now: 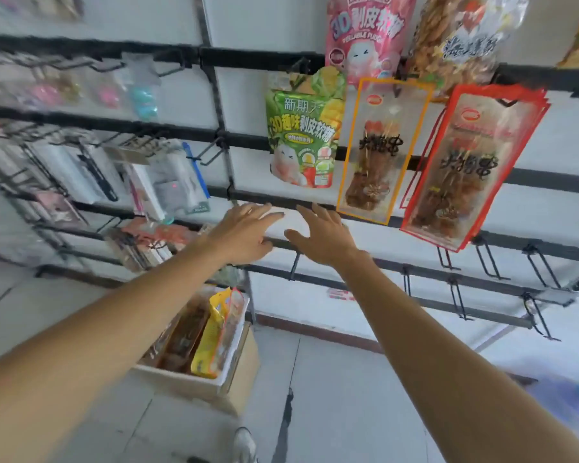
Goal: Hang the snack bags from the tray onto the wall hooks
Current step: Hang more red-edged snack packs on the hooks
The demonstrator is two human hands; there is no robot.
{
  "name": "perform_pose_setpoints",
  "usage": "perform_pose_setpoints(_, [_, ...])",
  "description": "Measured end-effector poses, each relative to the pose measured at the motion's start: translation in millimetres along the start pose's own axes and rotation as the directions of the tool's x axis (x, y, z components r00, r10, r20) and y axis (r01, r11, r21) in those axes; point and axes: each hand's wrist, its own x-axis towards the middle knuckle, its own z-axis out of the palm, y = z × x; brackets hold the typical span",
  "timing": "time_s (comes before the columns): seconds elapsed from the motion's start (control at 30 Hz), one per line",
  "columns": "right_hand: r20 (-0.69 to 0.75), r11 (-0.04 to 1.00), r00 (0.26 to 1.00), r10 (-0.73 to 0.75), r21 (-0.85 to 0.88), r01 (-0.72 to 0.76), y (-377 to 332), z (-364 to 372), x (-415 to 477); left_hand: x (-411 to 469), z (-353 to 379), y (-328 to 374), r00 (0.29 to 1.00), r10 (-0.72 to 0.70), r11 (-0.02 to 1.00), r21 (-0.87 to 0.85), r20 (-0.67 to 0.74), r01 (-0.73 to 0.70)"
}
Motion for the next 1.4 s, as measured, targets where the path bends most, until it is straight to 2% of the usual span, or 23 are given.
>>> perform_pose_setpoints(0.17, [0.120,0.993,0.987,-0.109,-0.024,0.113,-57.9,58.4,-6.1,-66.8,33.2,-45.8,0.985,-0.159,0.985,-0.064,0.059,0.163])
perform_pose_setpoints(0.33, [0.220,0.986,0.964,-0.147,-0.039,0.160,-104.9,107.8,2.5,-107.3,66.8,-96.7,0.950,-0.287,0.949,-0.098,0.125,0.300])
perform_pose_setpoints(0.43, [0.284,0.986,0.946,-0.159,-0.007,0.168,-131.8,141.8,13.0,-124.8,97.1,-131.1,0.926,-0.320,0.938,-0.069,0.199,0.339])
perform_pose_setpoints(0.53, [0.328,0.986,0.931,-0.161,0.023,0.162,-157.1,177.2,21.2,-136.9,124.9,-162.7,0.898,-0.307,0.922,-0.137,0.316,0.363])
perform_pose_setpoints(0.6, [0.362,0.988,0.919,-0.153,0.027,0.154,-172.7,202.6,25.1,-146.1,143.6,-182.5,0.904,-0.304,0.916,-0.170,0.301,0.365])
perform_pose_setpoints(0.8, [0.495,0.997,0.866,-0.071,0.065,0.045,-196.9,277.6,29.6,-167.0,211.4,-227.3,0.929,-0.218,0.952,-0.145,0.300,0.270])
perform_pose_setpoints(0.9, [0.550,0.998,0.835,0.012,0.047,-0.045,-199.6,311.2,35.5,-172.0,233.0,-246.8,0.911,-0.180,0.951,-0.172,0.371,0.257])
perform_pose_setpoints(1.0, [0.641,0.987,0.766,0.049,0.087,-0.136,-198.6,338.0,43.4,-169.3,254.1,-264.7,0.893,-0.140,0.949,-0.198,0.429,0.244])
perform_pose_setpoints(1.1, [0.697,0.971,0.715,0.051,0.132,-0.198,-197.0,361.1,56.0,-158.9,275.0,-273.8,0.874,-0.137,0.918,-0.272,0.467,0.290])
perform_pose_setpoints(1.2, [0.715,0.961,0.696,0.062,0.146,-0.235,-195.8,382.5,73.5,-150.6,292.6,-279.6,0.857,-0.160,0.865,-0.349,0.490,0.360])
perform_pose_setpoints(1.3, [0.751,0.947,0.655,0.085,0.144,-0.289,-194.0,398.5,83.9,-149.9,311.6,-283.5,0.805,-0.161,0.819,-0.377,0.571,0.432])
perform_pose_setpoints(1.4, [0.735,0.935,0.671,0.099,0.161,-0.314,-184.7,423.8,94.4,-146.0,345.5,-297.5,0.767,-0.142,0.759,-0.428,0.626,0.491])
